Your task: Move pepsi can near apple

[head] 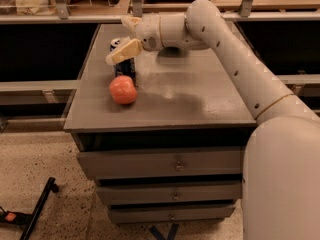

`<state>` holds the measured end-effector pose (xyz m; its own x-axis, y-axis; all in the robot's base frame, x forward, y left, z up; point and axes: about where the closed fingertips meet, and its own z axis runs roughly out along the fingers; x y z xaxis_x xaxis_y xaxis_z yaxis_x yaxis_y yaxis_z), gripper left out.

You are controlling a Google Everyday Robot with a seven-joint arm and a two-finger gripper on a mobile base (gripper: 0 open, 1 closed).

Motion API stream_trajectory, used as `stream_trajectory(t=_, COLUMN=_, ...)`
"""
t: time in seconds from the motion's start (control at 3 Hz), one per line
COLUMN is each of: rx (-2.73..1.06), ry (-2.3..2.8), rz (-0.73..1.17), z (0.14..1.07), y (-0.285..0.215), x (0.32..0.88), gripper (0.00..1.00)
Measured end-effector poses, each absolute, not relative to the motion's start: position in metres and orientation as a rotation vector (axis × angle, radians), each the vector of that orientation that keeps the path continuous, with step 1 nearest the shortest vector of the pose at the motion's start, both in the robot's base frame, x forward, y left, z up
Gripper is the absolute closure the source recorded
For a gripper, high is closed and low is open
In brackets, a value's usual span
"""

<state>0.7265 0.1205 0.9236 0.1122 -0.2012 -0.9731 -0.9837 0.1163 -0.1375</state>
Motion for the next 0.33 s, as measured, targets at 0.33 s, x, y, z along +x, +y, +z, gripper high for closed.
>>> stream_trajectory(t=0.33, rx=-1.308, ry=1.312, rz=0.922, z=0.9236, y=0.1206, x=0.7265, gripper=0.0)
